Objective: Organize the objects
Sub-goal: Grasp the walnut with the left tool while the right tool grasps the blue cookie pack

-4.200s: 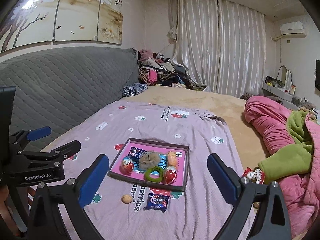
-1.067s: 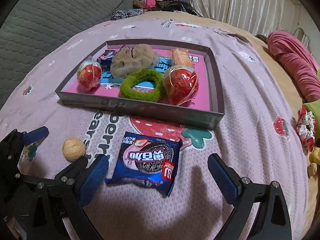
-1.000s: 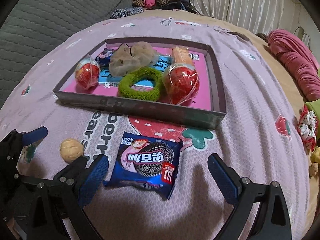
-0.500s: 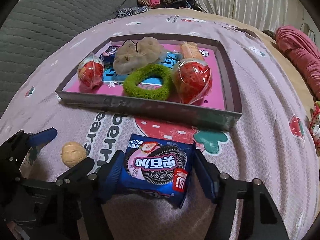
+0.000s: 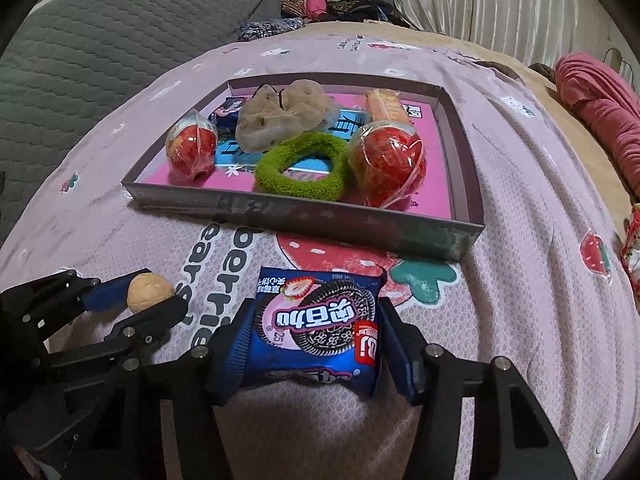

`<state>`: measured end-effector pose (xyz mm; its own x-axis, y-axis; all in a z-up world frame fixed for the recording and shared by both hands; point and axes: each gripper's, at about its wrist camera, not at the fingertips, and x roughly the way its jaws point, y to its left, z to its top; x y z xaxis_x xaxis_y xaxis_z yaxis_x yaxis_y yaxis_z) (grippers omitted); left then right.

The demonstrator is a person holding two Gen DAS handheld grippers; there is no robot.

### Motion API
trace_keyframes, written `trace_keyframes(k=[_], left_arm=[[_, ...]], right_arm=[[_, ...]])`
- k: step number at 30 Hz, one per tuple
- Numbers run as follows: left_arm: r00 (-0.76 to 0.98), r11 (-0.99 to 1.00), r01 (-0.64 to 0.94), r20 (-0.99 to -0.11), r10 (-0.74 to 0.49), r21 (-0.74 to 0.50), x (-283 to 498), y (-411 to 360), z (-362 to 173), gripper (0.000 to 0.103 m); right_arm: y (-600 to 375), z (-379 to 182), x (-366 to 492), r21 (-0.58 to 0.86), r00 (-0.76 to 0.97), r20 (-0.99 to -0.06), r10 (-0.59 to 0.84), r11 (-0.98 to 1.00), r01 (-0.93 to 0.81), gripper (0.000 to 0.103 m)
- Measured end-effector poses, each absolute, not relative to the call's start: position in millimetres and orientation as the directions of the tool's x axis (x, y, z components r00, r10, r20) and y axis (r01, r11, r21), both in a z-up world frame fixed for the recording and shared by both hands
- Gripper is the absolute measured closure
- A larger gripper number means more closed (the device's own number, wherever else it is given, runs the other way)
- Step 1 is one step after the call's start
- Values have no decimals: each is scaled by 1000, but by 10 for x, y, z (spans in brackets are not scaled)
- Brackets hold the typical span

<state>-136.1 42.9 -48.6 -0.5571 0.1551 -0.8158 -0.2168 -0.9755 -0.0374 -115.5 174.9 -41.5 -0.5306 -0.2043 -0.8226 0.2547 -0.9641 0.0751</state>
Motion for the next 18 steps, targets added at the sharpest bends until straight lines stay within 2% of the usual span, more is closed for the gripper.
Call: trace_keyframes(k=[18], left_arm=[[-583, -984, -175, -803, 122, -22, -1200, 292, -327, 69]], right_arm=[[1664, -308, -891, 79, -534, -815, -224, -957, 279, 45]])
